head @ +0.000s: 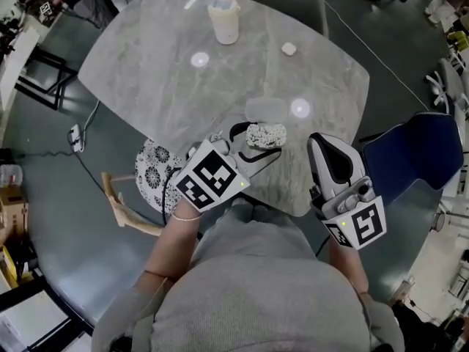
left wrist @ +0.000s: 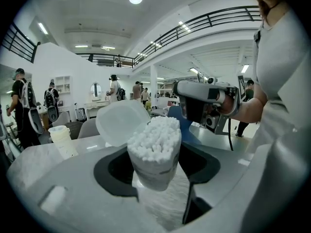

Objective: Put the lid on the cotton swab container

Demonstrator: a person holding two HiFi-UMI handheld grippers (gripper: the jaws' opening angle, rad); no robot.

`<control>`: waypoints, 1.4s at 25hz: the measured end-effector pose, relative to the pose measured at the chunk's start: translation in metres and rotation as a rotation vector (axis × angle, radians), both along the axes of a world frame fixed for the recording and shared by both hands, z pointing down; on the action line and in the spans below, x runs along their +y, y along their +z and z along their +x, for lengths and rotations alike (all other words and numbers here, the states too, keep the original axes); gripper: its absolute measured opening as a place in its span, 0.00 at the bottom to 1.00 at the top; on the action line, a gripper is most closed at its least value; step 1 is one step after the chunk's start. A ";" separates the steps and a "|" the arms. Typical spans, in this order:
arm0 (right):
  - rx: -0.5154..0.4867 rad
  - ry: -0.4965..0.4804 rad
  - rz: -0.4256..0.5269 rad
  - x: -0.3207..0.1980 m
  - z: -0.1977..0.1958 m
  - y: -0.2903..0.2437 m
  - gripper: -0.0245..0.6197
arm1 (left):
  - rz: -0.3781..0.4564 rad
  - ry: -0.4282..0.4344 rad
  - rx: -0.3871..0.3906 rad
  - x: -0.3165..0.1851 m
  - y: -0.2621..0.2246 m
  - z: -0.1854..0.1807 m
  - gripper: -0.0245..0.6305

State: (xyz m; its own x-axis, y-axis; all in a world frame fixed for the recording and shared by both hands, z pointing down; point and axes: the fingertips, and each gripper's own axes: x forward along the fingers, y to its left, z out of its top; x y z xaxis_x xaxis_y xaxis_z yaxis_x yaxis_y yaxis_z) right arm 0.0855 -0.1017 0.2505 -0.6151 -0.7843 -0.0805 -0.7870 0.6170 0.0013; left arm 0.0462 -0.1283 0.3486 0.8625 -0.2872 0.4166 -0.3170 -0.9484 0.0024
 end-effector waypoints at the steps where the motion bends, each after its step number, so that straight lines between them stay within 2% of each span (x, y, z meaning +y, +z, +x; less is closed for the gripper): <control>1: 0.004 -0.004 -0.001 -0.001 -0.001 0.000 0.04 | 0.001 0.005 -0.003 0.002 -0.001 -0.001 0.44; 8: 0.056 -0.066 0.006 -0.003 -0.014 -0.004 0.04 | 0.009 0.027 -0.003 0.016 -0.008 -0.008 0.44; 15: 0.078 -0.135 -0.028 -0.012 -0.021 -0.005 0.04 | 0.025 0.024 -0.004 0.019 -0.015 -0.013 0.44; 17: 0.073 -0.162 -0.040 -0.015 -0.026 -0.006 0.09 | 0.030 0.025 -0.007 0.020 -0.015 -0.015 0.44; 25: 0.044 -0.255 -0.111 -0.028 -0.043 -0.004 0.17 | 0.045 0.060 -0.001 0.028 -0.022 -0.012 0.44; 35: 0.033 -0.303 -0.148 -0.032 -0.055 0.000 0.17 | 0.057 0.076 -0.009 0.034 -0.023 -0.014 0.44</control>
